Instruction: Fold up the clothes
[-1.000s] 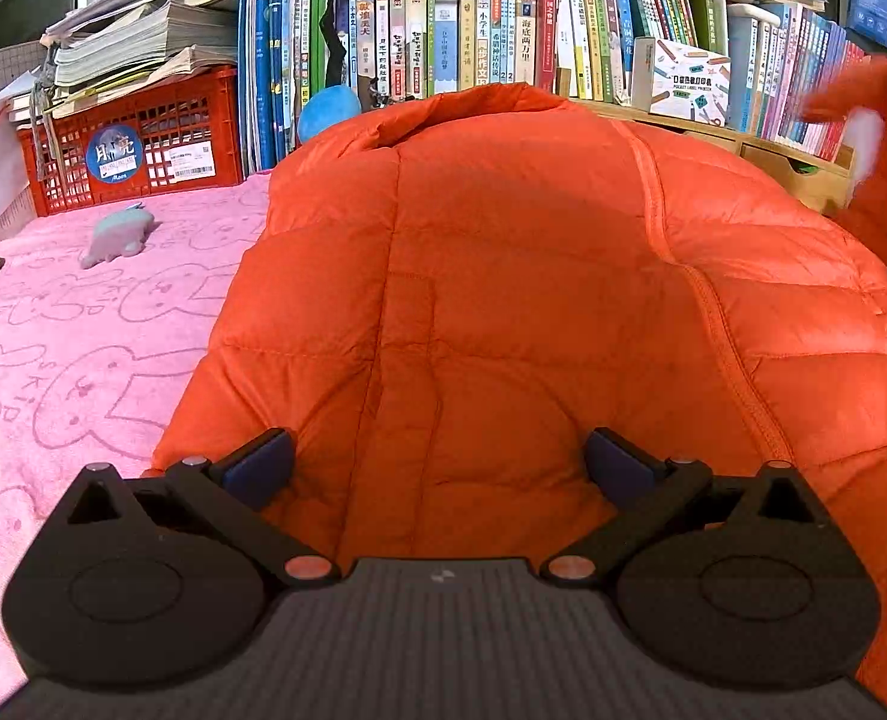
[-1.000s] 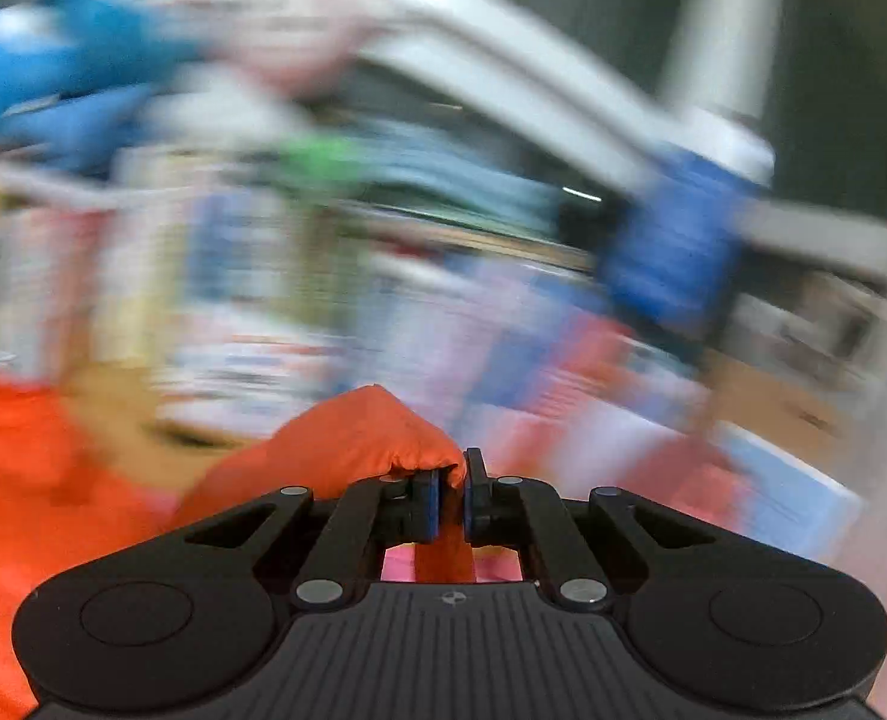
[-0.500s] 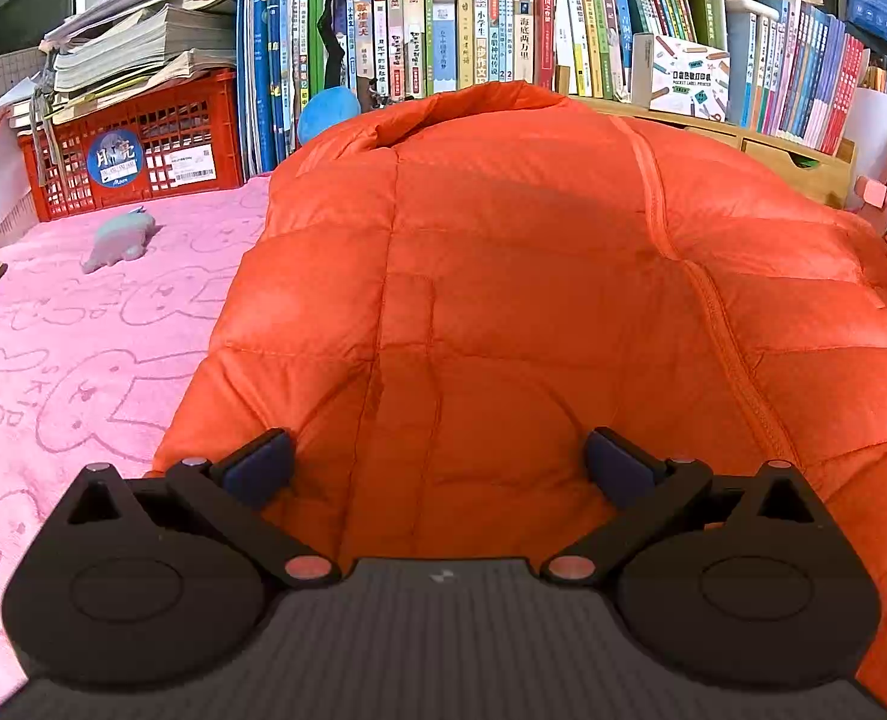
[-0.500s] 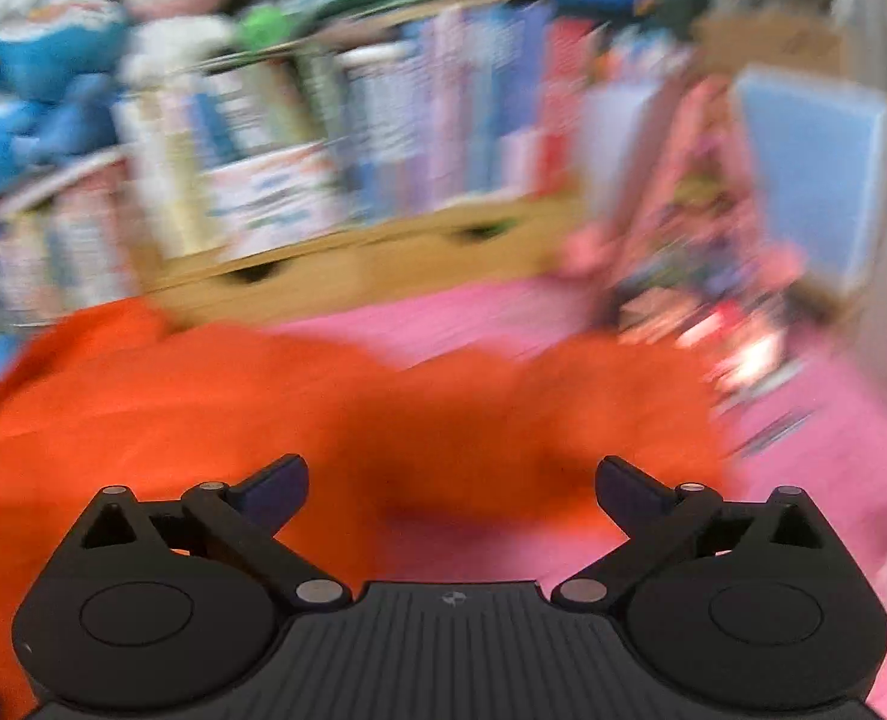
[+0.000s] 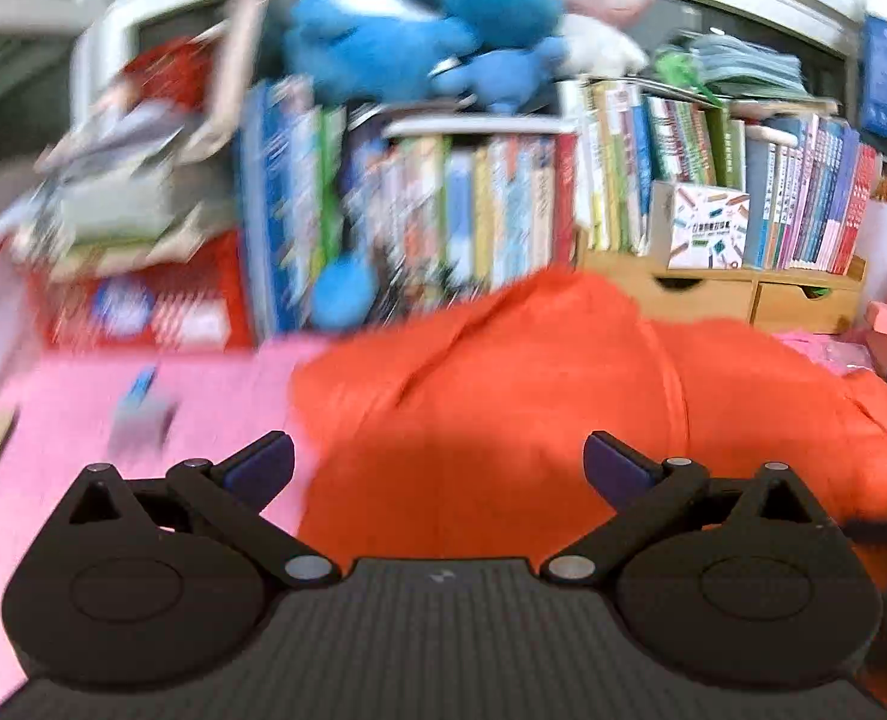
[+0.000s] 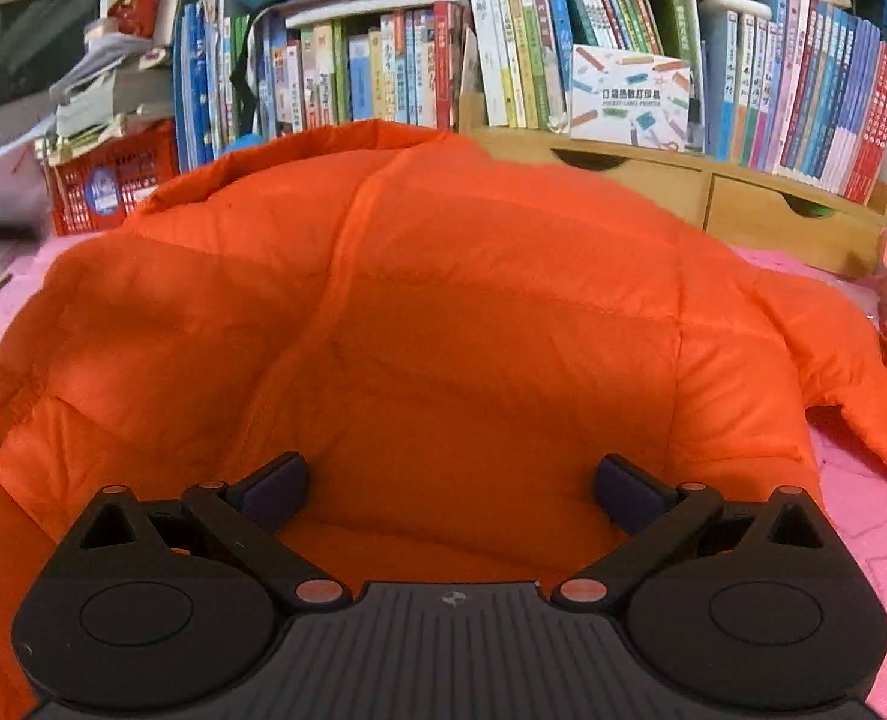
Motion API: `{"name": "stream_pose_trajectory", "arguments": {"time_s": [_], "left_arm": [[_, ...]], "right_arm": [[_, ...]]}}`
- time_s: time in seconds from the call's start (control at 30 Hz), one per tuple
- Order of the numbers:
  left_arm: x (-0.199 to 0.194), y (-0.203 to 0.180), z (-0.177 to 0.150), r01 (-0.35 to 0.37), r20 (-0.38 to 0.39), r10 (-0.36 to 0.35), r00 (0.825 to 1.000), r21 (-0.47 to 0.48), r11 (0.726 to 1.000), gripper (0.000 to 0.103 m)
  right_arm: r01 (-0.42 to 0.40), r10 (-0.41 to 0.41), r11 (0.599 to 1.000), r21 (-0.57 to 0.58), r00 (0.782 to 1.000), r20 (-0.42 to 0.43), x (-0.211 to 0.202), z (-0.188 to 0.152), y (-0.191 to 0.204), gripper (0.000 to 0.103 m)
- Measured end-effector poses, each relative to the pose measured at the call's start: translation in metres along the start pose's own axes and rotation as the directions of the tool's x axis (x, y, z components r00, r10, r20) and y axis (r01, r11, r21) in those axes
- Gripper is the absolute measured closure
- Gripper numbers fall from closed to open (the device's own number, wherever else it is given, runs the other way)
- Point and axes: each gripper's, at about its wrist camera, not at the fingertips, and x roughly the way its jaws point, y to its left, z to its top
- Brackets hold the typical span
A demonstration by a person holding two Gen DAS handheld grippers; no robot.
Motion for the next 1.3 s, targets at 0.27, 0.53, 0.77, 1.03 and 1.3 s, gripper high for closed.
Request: {"name": "stream_pose_trajectory", "arguments": {"time_s": [0.27, 0.53, 0.77, 1.03, 1.3], "left_arm": [[0.154, -0.008, 0.04, -0.264, -0.139, 0.294, 0.946, 0.2, 0.943, 0.004], [0.108, 0.193, 0.068, -0.54, -0.136, 0.538, 0.832, 0.025, 0.841, 0.0], [0.051, 0.305, 0.038, -0.724, -0.209, 0.696, 0.687, -0.111, 0.681, 0.004], [0.004, 0.261, 0.007, -0.331, -0.176, 0.3, 0.937, -0.188, 0.925, 0.002], [-0.001, 0.146, -0.032, 0.173, -0.265, -0.228, 0.937, -0.214, 0.961, 0.0]], "right_arm": [[0.002, -0.001, 1.0, 0.019, 1.0, -0.029, 0.003, -0.001, -0.003, 0.0], [0.007, -0.006, 1.0, 0.02, 0.999, -0.034, 0.004, 0.001, -0.002, 0.0], [0.021, -0.021, 1.0, 0.001, 0.999, -0.04, 0.005, 0.003, 0.0, 0.0], [0.028, -0.028, 1.0, -0.009, 0.999, -0.042, 0.005, 0.004, 0.002, 0.0], [-0.003, -0.022, 0.986, 0.168, 0.989, 0.146, -0.042, 0.001, -0.032, 0.0]]}}
